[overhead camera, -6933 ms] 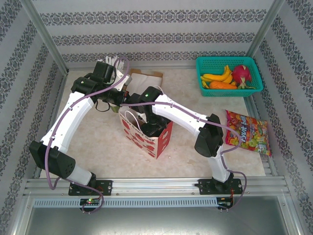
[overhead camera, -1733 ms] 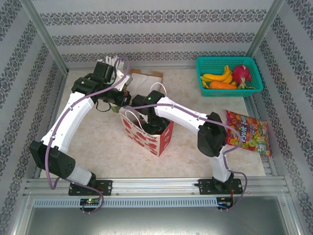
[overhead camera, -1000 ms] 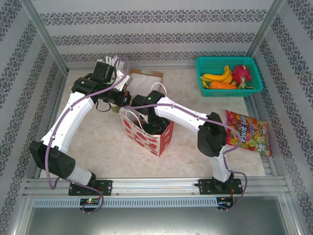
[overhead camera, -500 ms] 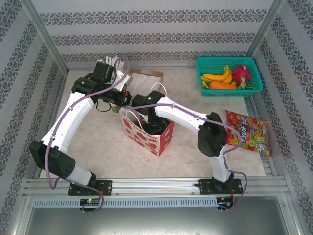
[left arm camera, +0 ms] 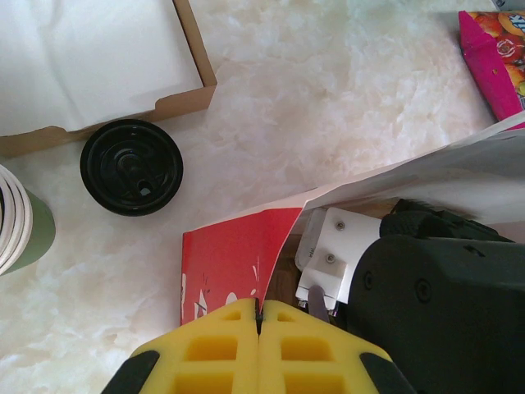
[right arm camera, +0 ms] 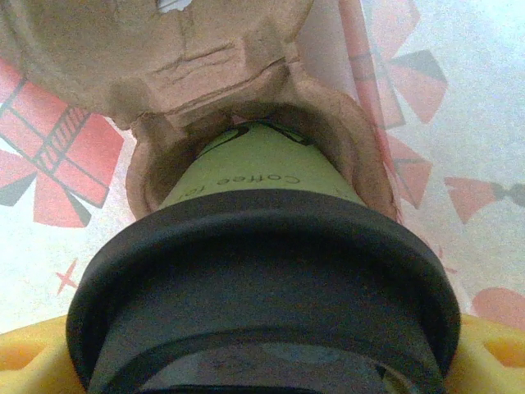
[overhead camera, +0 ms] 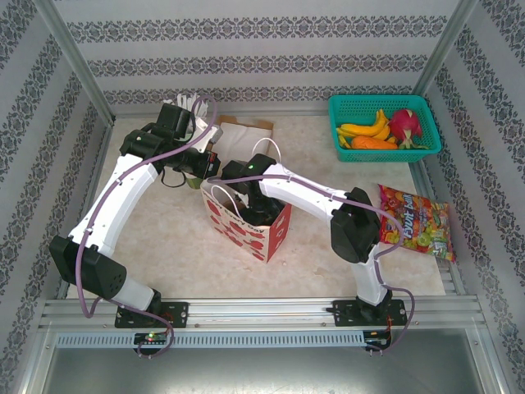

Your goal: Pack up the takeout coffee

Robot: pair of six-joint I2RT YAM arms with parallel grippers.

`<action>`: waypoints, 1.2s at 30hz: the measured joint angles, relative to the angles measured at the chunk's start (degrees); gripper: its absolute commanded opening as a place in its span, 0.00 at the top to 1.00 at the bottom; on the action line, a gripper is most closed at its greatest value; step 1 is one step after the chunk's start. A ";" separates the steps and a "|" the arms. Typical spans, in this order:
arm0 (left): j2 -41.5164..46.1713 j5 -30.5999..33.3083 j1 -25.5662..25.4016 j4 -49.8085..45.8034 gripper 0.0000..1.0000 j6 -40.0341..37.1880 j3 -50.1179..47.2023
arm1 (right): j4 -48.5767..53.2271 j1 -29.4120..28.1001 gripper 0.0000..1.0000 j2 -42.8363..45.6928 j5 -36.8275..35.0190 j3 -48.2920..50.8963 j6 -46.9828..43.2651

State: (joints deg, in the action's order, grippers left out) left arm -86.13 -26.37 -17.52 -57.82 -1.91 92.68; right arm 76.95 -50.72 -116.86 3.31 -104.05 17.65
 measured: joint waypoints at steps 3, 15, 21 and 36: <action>-0.02 0.00 0.00 0.00 1.00 0.00 0.00 | -0.59 0.00 0.34 0.00 0.00 0.63 0.00; -0.07 -0.22 0.00 0.02 1.00 0.00 0.00 | -2.05 0.00 0.34 0.90 0.00 2.36 0.00; -0.07 -0.22 0.00 0.02 1.00 0.00 0.00 | -2.84 0.26 0.34 1.36 0.26 3.19 0.00; -0.07 -0.44 0.00 0.02 1.00 0.00 0.00 | -4.22 0.35 0.35 2.32 0.44 4.83 0.02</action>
State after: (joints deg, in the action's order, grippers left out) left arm -86.19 -26.81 -17.52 -57.80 -1.91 92.68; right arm 72.73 -50.37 -114.54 3.75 -99.22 17.67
